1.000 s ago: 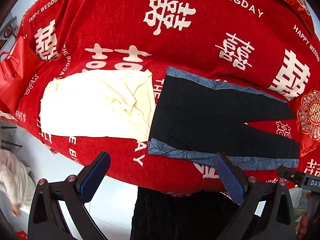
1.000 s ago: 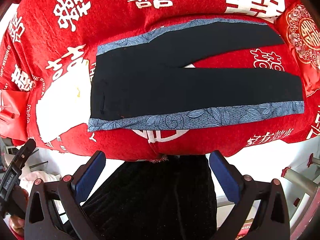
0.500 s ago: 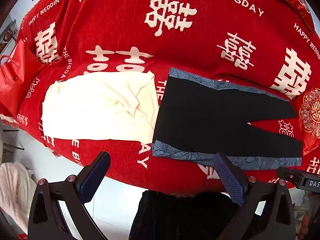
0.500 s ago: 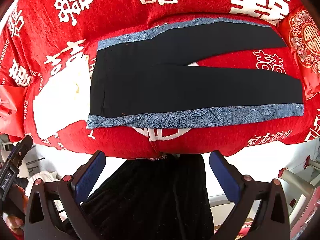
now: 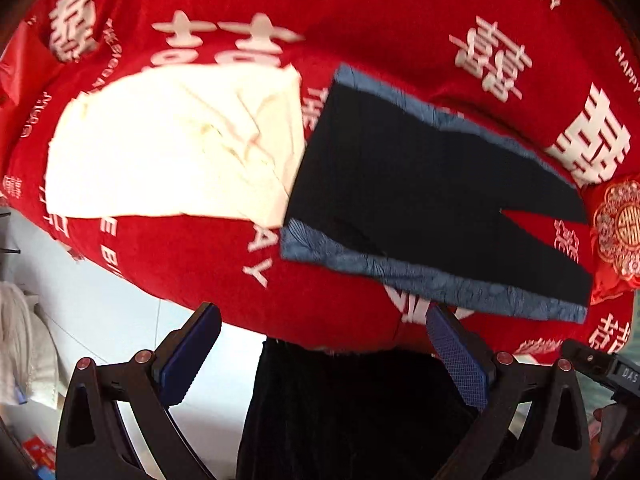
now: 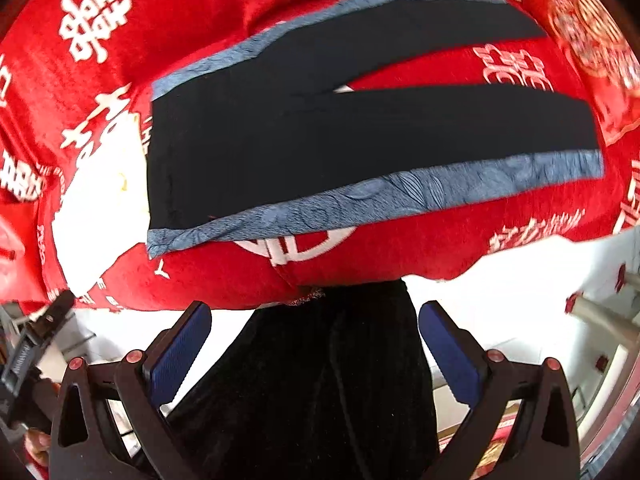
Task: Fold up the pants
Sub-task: 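Grasp the grey cuffs of the trouser legs with both grippers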
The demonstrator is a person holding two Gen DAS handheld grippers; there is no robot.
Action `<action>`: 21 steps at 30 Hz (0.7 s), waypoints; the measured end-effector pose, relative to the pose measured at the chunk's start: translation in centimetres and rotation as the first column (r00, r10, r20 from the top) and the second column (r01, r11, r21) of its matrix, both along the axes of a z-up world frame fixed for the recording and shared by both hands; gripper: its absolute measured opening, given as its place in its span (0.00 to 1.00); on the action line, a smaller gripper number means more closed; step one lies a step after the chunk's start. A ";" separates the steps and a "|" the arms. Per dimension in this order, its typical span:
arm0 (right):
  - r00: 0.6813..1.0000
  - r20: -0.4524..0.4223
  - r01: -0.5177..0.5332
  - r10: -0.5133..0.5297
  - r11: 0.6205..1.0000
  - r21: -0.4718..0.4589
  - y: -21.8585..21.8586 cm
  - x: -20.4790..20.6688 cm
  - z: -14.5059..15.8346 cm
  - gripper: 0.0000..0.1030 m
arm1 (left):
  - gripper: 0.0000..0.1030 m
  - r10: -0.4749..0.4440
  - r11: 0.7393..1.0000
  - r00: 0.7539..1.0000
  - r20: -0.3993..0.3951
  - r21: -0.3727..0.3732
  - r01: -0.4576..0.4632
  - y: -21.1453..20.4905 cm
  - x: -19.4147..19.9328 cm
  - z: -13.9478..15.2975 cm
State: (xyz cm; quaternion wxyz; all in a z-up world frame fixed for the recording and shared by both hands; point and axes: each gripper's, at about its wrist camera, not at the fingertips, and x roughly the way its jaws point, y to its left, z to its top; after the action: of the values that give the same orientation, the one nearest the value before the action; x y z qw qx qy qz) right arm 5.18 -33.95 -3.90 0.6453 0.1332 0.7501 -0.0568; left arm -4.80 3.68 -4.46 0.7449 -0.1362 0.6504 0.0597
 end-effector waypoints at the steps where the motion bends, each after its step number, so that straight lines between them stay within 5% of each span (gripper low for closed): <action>1: 1.000 -0.003 0.016 -0.016 1.000 0.010 -0.7 -0.1 -0.2 1.00 | 1.00 -0.001 1.000 1.000 -0.012 -0.010 0.000 -0.4 0.3 -0.7; 11: 0.997 -0.023 0.079 -0.076 0.972 0.222 -4.1 1.1 -6.3 1.00 | 1.00 0.159 0.987 0.986 -0.043 -0.032 -0.160 -1.4 2.2 -7.0; 16: 0.996 -0.022 0.086 -0.083 0.927 0.365 -3.7 2.5 -10.3 0.97 | 1.00 0.234 0.969 0.971 -0.053 -0.064 -0.237 -0.2 1.8 -11.0; 21: 0.990 -0.013 0.128 -0.142 0.845 0.519 -3.1 2.7 -15.1 0.83 | 1.00 0.265 0.955 0.962 -0.065 -0.118 -0.271 1.5 1.8 -15.1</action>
State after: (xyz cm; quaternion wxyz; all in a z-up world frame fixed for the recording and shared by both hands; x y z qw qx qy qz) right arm 7.85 -37.05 -19.03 0.5898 0.3552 0.7178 0.1038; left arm -3.03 5.20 -19.58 0.7040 -0.2682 0.6461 0.1224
